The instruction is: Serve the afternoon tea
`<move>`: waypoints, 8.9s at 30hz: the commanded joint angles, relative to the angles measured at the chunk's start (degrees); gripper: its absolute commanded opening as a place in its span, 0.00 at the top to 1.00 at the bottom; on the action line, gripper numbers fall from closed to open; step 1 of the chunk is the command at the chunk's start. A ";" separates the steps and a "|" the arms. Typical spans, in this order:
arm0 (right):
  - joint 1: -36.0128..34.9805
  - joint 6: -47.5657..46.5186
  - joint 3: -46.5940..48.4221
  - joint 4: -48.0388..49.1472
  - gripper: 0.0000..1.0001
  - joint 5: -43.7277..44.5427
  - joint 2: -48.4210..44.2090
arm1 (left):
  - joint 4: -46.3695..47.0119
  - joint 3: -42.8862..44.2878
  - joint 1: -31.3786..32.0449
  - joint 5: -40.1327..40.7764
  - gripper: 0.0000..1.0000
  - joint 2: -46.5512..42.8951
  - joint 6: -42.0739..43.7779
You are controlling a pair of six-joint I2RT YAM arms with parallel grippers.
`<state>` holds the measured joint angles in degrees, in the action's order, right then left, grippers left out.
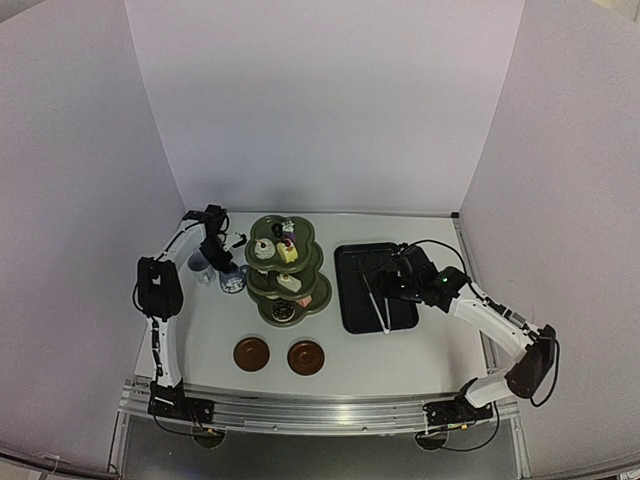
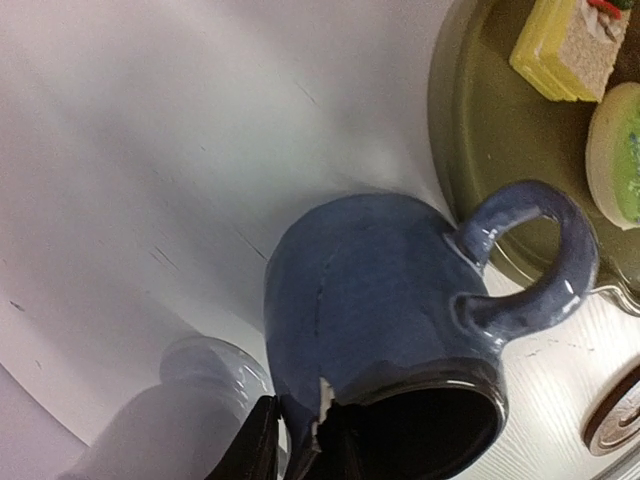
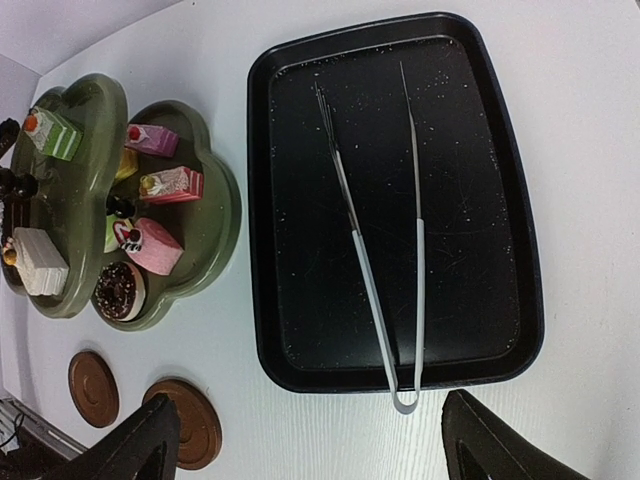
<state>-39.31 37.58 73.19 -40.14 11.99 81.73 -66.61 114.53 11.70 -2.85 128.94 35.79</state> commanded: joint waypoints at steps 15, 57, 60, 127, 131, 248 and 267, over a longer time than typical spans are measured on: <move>-0.24 1.03 -0.56 0.24 0.12 -0.55 -1.56 | -0.42 -10.56 1.19 -2.65 0.87 -8.11 0.05; -0.33 -0.10 1.06 0.24 0.12 -0.09 -2.04 | -2.93 -34.04 7.12 4.35 1.00 -43.80 -0.78; -0.33 -0.35 1.25 0.24 0.12 -0.21 -1.95 | -3.57 -39.16 12.76 6.06 1.00 -48.90 -2.61; -0.61 1.68 -6.39 0.23 0.12 3.45 -14.21 | 20.66 -38.00 56.15 15.18 1.00 -31.39 -21.66; -0.60 1.63 -6.14 0.29 0.12 3.26 -13.58 | 20.18 -37.52 56.15 15.14 1.00 -31.55 -21.59; -0.50 -5.04 0.36 0.24 0.08 2.13 -3.56 | -0.61 -5.35 -3.34 1.86 0.26 -39.22 -7.16; -0.55 -6.40 1.80 0.24 0.07 0.93 -0.27 | -1.58 3.70 -10.99 7.94 0.29 -6.01 15.76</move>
<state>-39.57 31.79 72.10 -40.15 13.42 80.55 -71.09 111.88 0.78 0.20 120.54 44.53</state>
